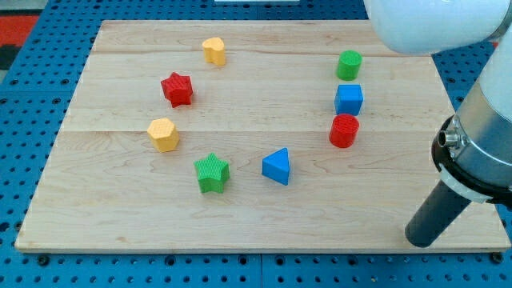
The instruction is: Place your arm in between the blue cube and the red circle
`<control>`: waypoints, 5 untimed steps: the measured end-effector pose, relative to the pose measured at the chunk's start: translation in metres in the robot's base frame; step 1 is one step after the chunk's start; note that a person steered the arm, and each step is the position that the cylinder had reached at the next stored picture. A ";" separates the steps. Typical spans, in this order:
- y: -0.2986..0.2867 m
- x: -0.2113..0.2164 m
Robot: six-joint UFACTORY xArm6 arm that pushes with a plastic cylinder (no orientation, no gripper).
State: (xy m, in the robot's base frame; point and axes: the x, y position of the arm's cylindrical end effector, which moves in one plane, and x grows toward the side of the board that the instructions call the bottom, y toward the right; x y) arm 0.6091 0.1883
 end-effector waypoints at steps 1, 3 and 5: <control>0.000 0.000; -0.008 -0.004; -0.009 -0.004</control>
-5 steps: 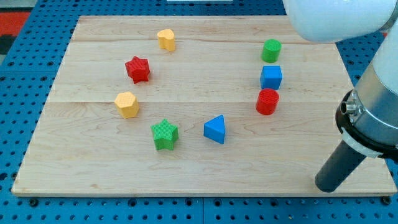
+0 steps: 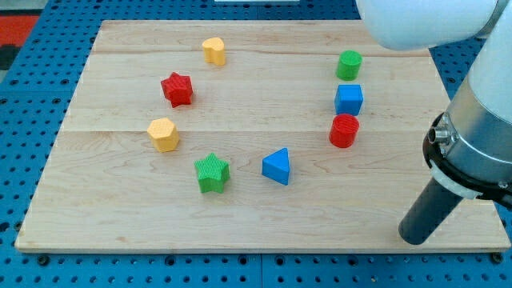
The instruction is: Place your arm in between the blue cube and the red circle
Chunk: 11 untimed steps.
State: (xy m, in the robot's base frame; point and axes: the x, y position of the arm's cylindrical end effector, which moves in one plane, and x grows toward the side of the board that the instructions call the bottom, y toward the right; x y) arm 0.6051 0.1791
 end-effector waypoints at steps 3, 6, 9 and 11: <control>-0.088 -0.112; -0.074 -0.235; -0.087 -0.163; -0.016 -0.173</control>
